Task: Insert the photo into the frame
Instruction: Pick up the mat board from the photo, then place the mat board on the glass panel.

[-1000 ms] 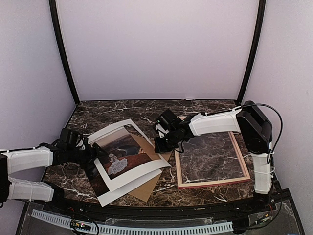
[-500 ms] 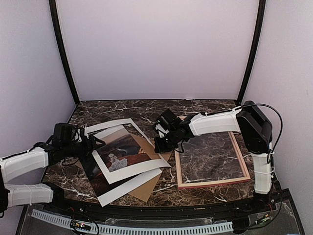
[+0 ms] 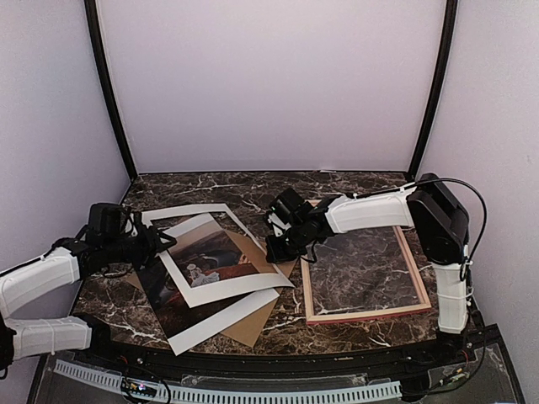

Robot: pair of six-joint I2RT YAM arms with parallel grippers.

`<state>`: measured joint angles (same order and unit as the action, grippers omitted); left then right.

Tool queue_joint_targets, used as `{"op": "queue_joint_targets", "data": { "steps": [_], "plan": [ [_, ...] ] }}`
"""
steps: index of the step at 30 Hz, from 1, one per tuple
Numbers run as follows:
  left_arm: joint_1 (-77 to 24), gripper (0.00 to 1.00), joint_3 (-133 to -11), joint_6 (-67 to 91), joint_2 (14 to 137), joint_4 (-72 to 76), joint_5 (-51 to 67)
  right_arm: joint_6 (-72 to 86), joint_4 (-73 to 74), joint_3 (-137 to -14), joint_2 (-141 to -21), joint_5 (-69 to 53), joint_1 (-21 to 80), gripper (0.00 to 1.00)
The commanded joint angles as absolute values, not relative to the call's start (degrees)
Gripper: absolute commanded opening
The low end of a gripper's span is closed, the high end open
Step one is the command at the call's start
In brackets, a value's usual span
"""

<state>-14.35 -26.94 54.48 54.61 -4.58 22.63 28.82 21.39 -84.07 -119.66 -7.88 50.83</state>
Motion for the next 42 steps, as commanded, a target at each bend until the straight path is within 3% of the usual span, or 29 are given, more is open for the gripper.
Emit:
{"op": "queue_joint_targets", "data": {
  "steps": [1, 10, 16, 26, 32, 42],
  "plan": [
    [-14.0, 0.42, -29.3, 53.8, 53.3, -7.7, 21.4, 29.0, 21.0, -83.2, -120.6, -7.6, 50.6, 0.11],
    [-14.0, 0.20, -30.0, 53.3, 53.6, -7.9, 22.0, 29.0, 20.9, -83.0, -120.5, -7.5, 50.6, 0.13],
    [-14.0, 0.01, -32.5, 50.5, 55.1, -8.3, 22.7, 28.9, 20.7, -83.2, -118.8, -7.2, 50.6, 0.27],
    [-14.0, 0.00, -45.5, 41.6, 58.3, -13.9, 24.8, 26.9, 20.4, -83.9, -111.2, -4.7, 49.7, 0.59],
    [-14.7, 0.00, -55.8, 38.3, 61.1, -15.9, 28.5, 25.0, 23.8, -79.1, -102.1, 2.7, 43.9, 0.75],
    [-22.4, 0.00, -75.2, 35.8, 72.0, -16.9, 29.5, 22.2, 27.0, -62.2, -87.1, 7.5, 23.3, 0.80]
  ]
}}
